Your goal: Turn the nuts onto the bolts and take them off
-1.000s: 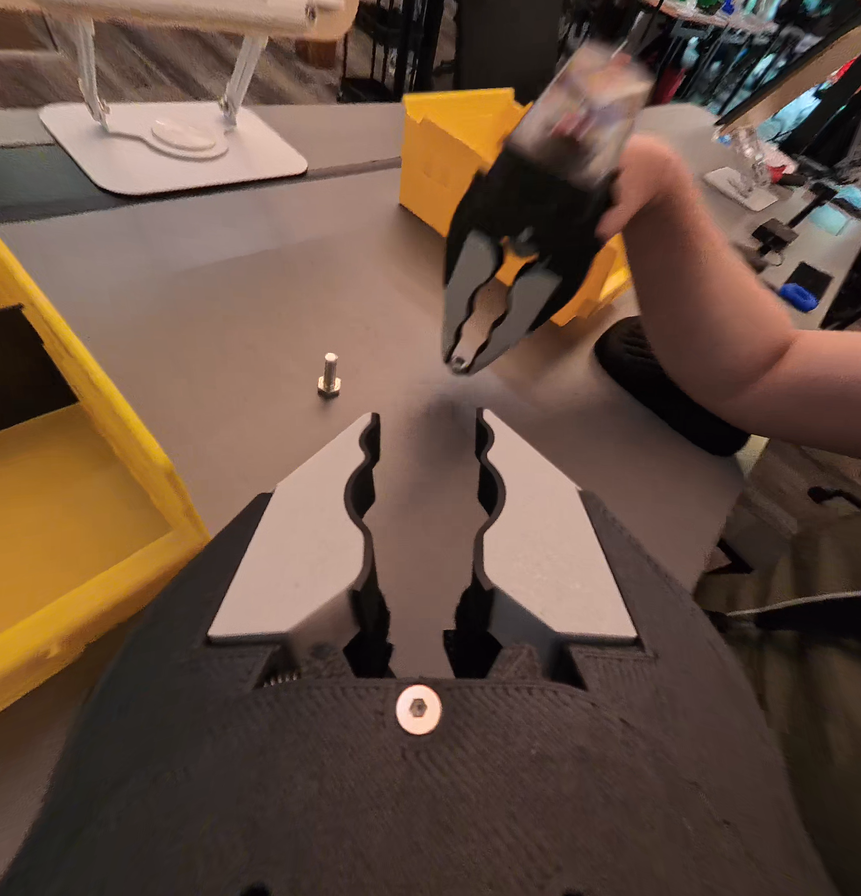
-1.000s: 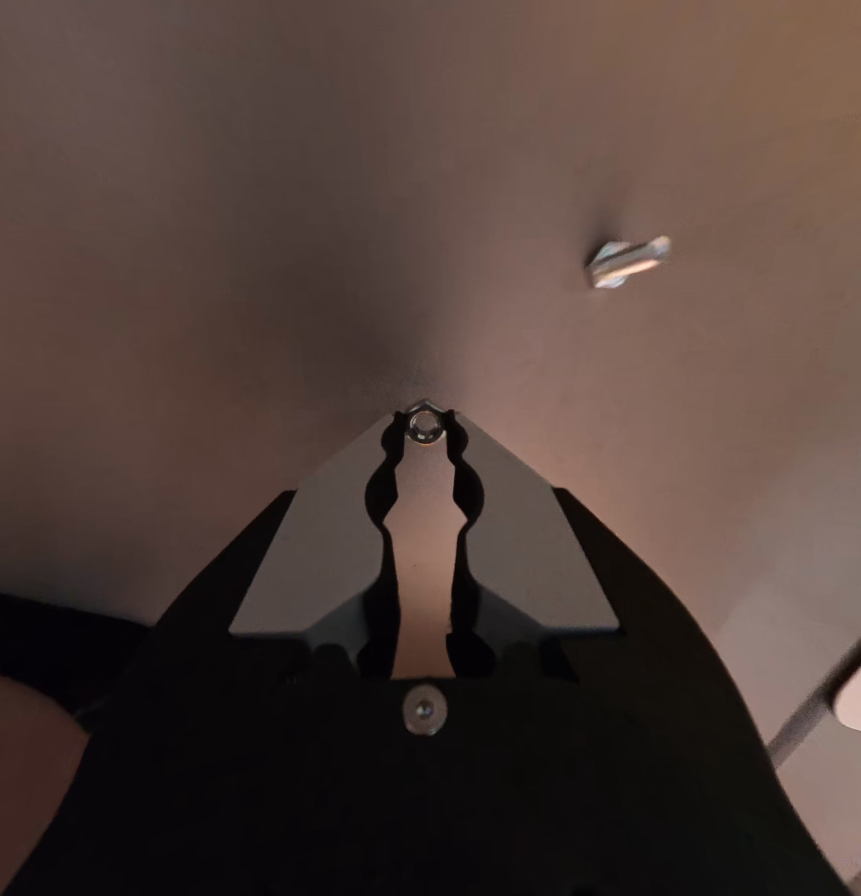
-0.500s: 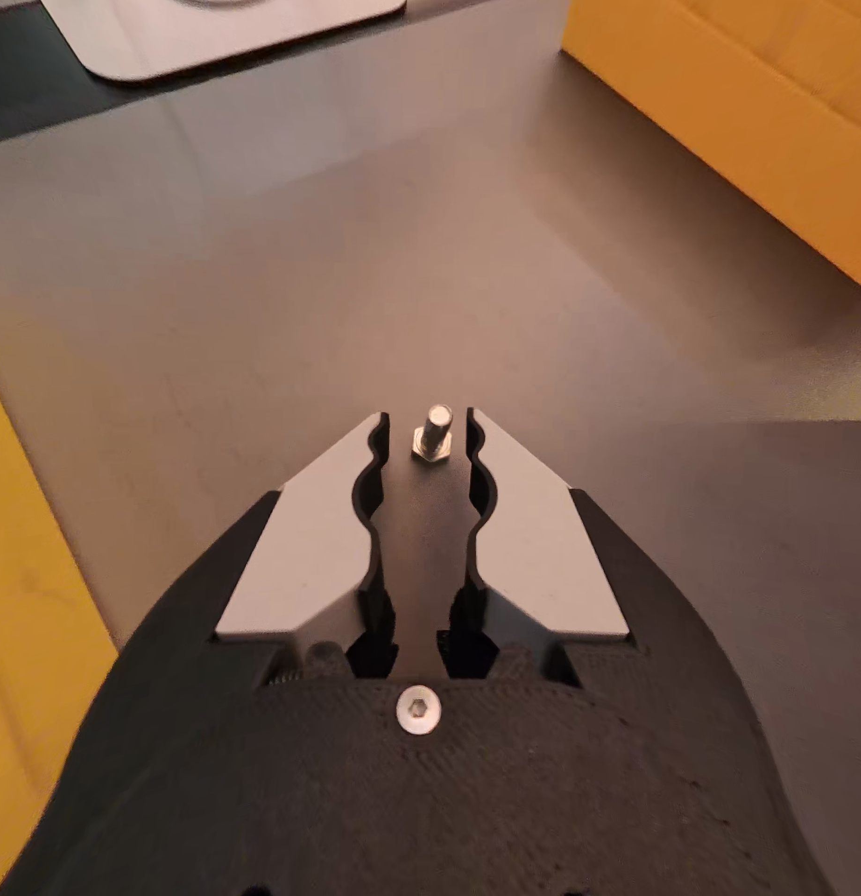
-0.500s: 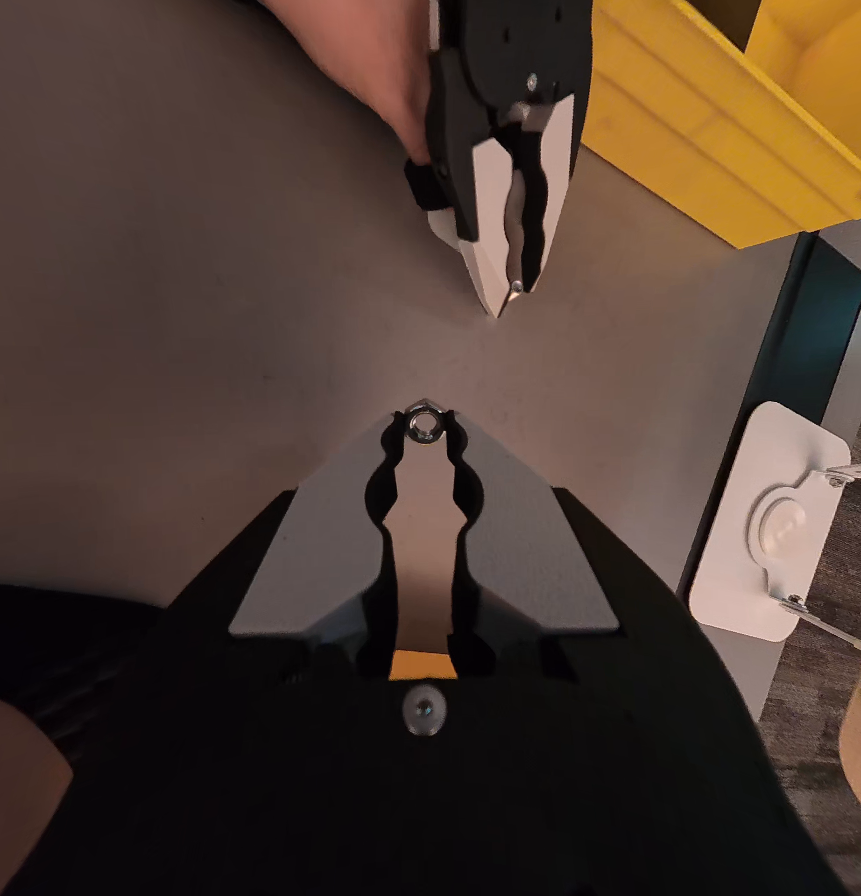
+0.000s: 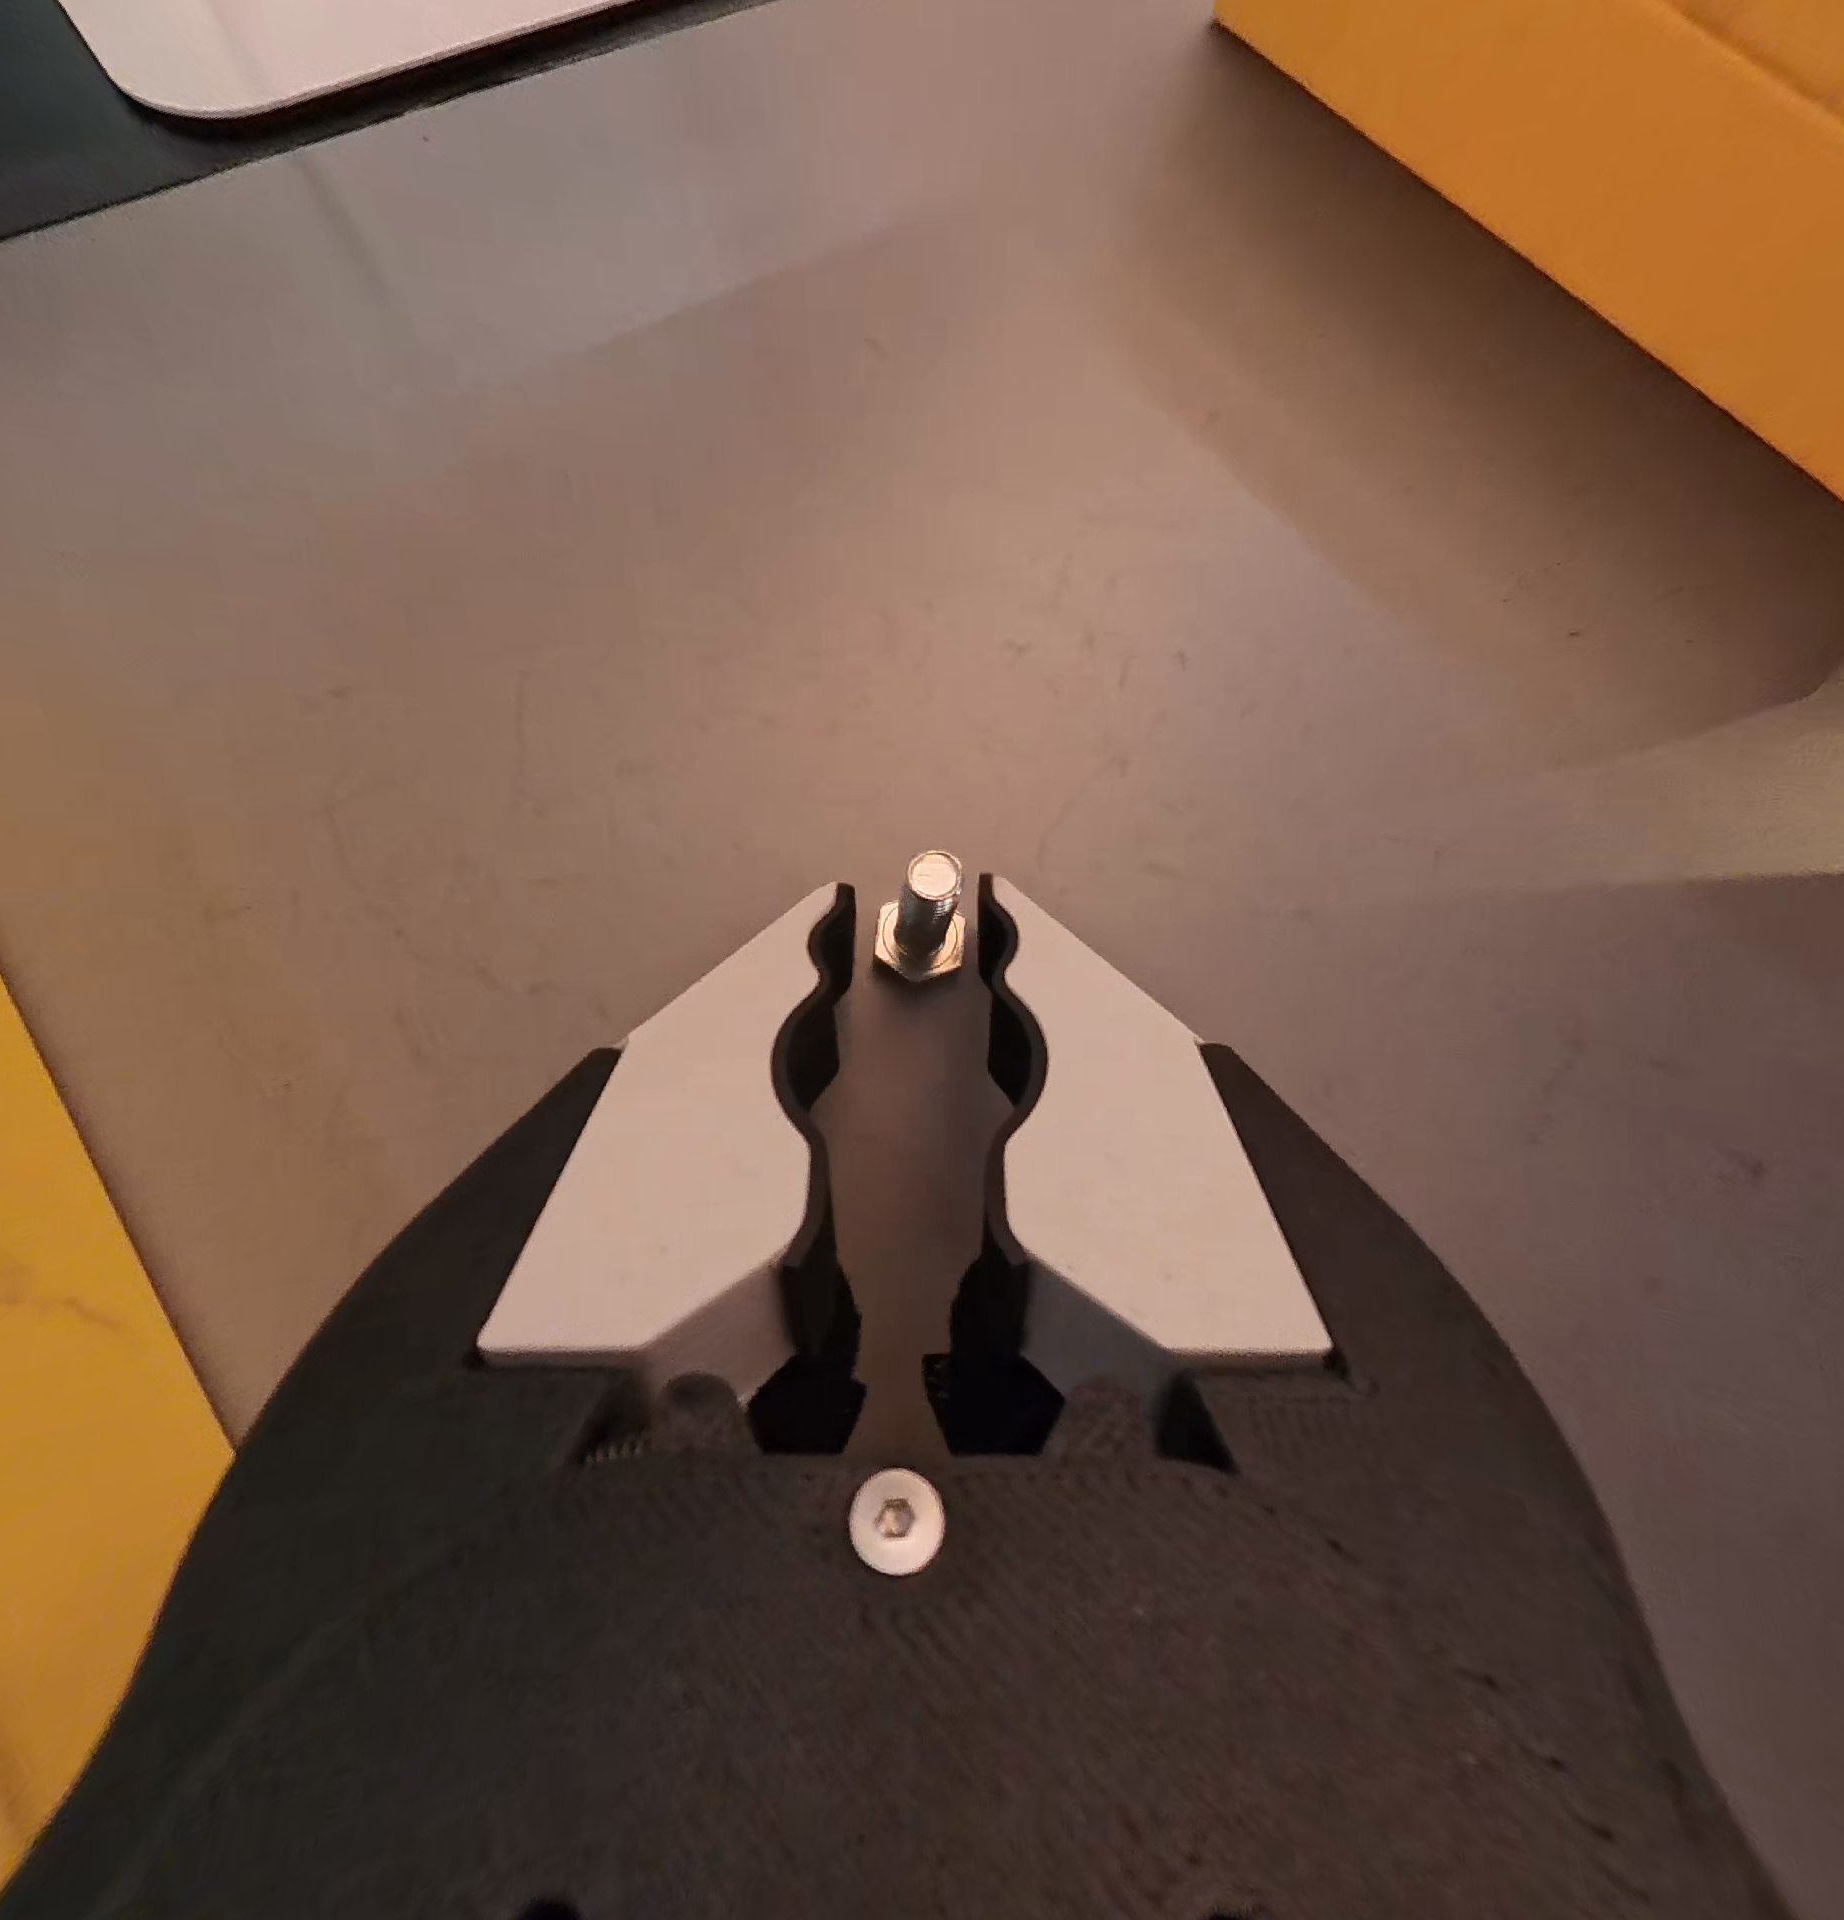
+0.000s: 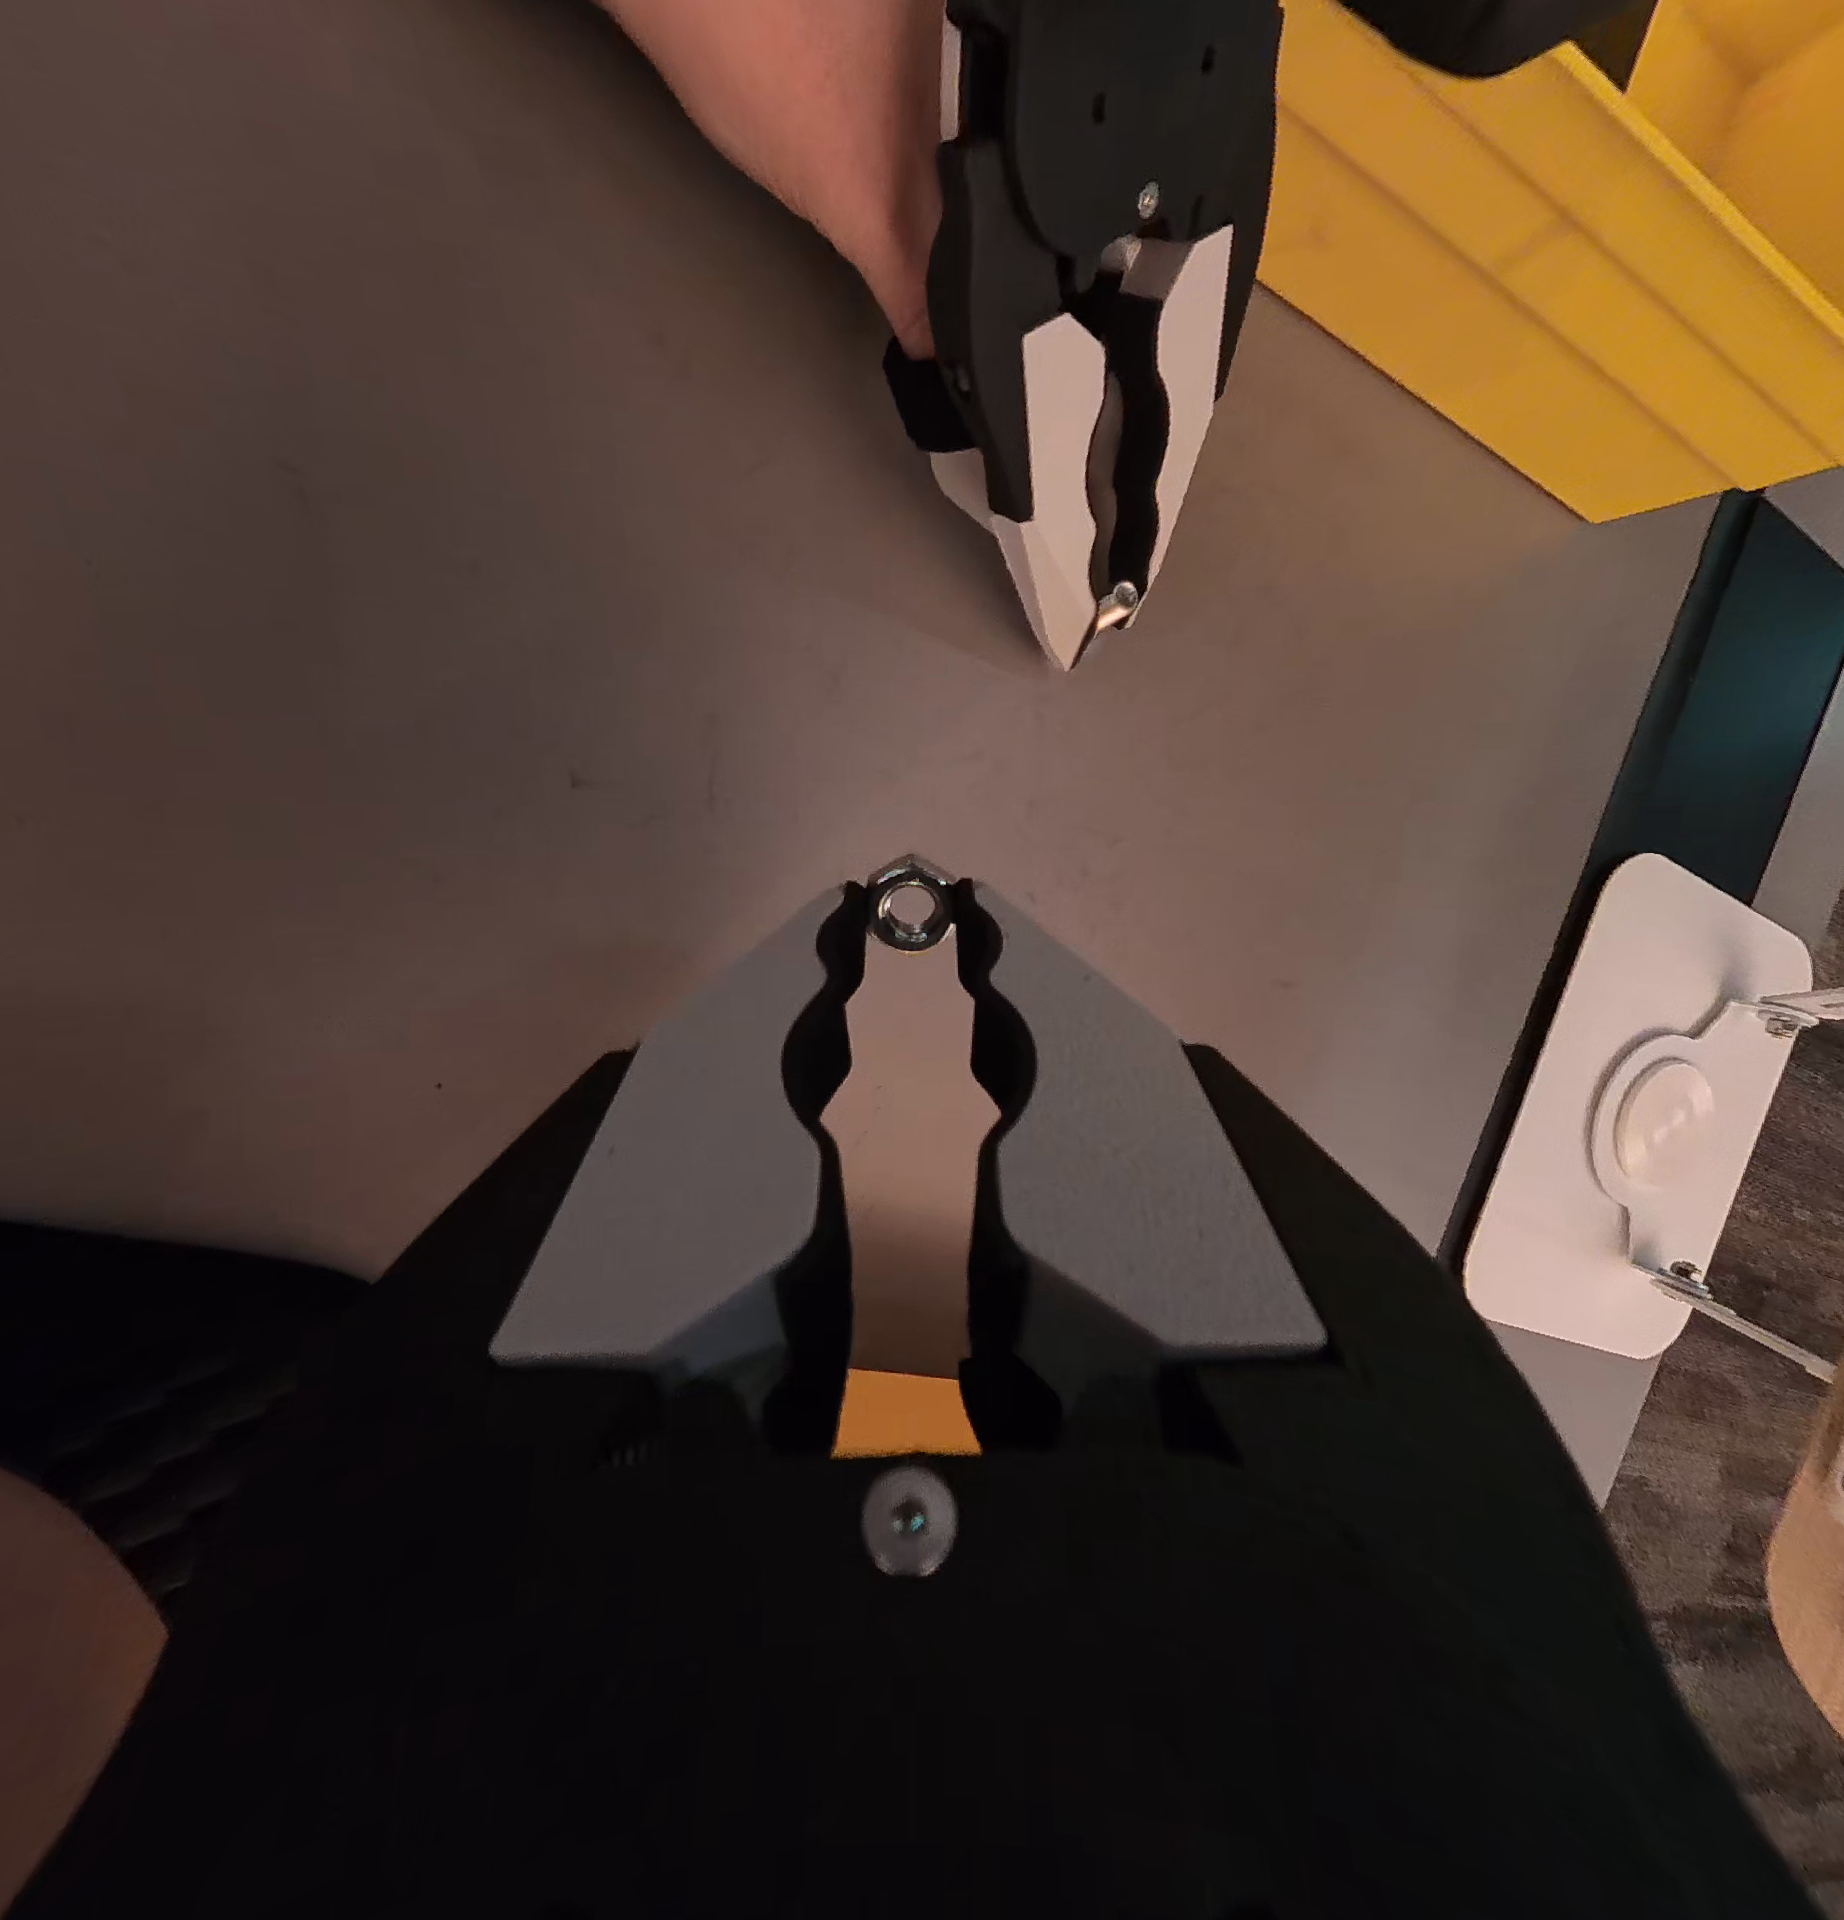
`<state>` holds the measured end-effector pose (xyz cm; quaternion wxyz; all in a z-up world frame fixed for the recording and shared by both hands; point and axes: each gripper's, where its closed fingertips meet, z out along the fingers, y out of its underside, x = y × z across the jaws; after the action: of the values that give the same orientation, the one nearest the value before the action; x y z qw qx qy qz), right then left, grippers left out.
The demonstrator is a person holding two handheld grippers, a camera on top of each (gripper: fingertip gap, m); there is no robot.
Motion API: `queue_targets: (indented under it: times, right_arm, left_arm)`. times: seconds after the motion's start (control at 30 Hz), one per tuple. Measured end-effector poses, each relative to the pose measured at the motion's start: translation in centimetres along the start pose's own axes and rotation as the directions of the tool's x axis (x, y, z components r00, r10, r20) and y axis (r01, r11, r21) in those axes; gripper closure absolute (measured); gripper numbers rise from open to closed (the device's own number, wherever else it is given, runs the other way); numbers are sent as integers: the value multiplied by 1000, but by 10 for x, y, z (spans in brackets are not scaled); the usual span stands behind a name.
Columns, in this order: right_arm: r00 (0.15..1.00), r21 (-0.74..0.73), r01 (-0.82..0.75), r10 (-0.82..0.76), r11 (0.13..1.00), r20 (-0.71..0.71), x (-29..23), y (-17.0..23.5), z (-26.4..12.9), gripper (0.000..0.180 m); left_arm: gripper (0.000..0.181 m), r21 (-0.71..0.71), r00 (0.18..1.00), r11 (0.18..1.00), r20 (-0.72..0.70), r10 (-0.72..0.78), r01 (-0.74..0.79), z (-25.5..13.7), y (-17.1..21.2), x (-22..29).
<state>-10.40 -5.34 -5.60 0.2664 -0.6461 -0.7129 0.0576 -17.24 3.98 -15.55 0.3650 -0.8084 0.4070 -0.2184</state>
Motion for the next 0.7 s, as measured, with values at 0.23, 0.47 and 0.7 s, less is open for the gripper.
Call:
queue_targets:
  times: [0.23,0.47,0.7]
  right_arm:
    - [1000,-14,10,-10,1000,9,-3,0,2,163]
    - [1000,-29,-3,3,1000,13,-2,5,3,163]
    - [1000,-27,0,0,1000,13,-3,4,1,164]
  left_arm:
    - [164,47,998,997,-22,-62,63,-8,-6,-1]
    - [170,45,988,988,-62,-144,147,-11,-3,4]
    - [165,38,983,982,-26,-184,185,-11,1,1]
